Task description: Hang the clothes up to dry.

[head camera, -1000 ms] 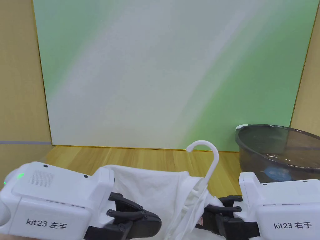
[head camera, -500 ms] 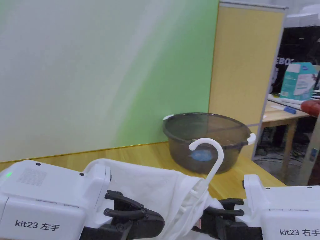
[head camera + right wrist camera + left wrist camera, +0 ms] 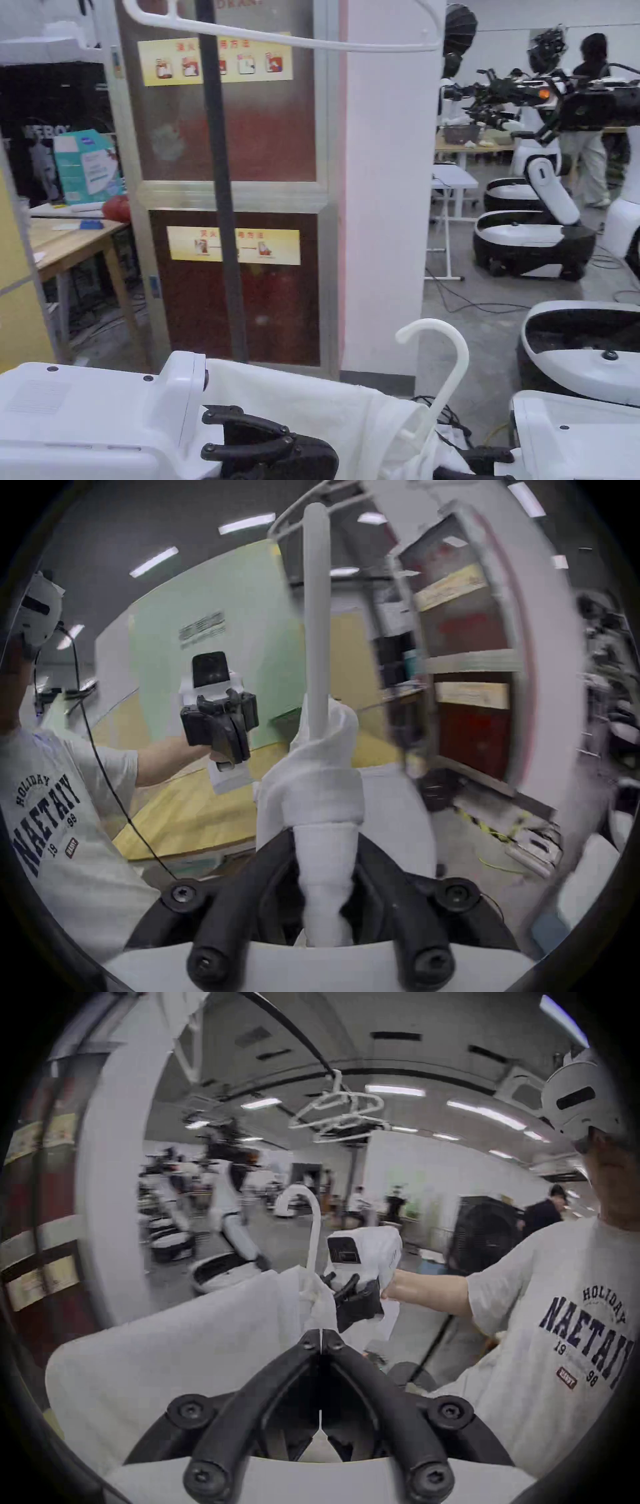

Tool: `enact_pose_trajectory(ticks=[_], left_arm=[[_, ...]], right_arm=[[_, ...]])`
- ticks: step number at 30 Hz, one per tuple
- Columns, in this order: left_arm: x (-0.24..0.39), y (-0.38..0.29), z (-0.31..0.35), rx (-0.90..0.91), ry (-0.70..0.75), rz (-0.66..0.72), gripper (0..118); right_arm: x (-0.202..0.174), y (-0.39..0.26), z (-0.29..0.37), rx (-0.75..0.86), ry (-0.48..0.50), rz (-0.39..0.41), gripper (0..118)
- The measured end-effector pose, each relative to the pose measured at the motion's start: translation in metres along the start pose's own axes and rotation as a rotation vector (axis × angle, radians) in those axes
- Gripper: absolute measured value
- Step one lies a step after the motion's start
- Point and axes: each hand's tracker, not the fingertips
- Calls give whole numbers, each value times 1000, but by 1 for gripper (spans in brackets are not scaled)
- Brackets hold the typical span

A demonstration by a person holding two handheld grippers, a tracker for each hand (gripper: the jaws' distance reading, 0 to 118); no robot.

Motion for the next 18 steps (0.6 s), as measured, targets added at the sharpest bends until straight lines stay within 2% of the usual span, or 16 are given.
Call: enact_pose_trajectory(ticks=[3,4,6,7,8,9,10,11,14,15,16,17,18], left_arm=[[-7,12,-49,-7,-121,-11,0],[-9,17,-63,4,-143,-17,0],[-11,23,-83,-6,-178,-47,0],[-11,25,-91,-15,-191,-45,0],[-11,26,-95,-9,-182,-55,0],[-13,28,-98,-3,-191,-56,0],[-12,29,-98,0,-188,-60,0],[-13,32,-97,15,-184,-58,0],[-5,48,-94,69,-117,-96,0],[-1,54,-92,91,-80,-103,0],[3,64,-92,125,-33,-112,0],[10,72,-91,159,11,-146,0],[19,81,-90,193,72,-179,0]], right_arm=[[-11,-24,51,64,-174,-30,5],[-13,-29,62,56,-169,-59,5],[-24,-36,77,103,-256,-18,5],[-24,-36,81,98,-250,-43,5],[-28,-37,84,146,-315,-12,5],[-22,-34,86,140,-275,-51,5],[-25,-33,87,174,-314,-55,5],[-28,-30,88,194,-357,-23,5],[-31,-10,89,211,-426,-28,5],[-37,-2,88,244,-483,3,5],[-38,9,86,235,-483,-4,5],[-45,18,86,300,-587,8,5],[-47,30,86,316,-605,15,5]])
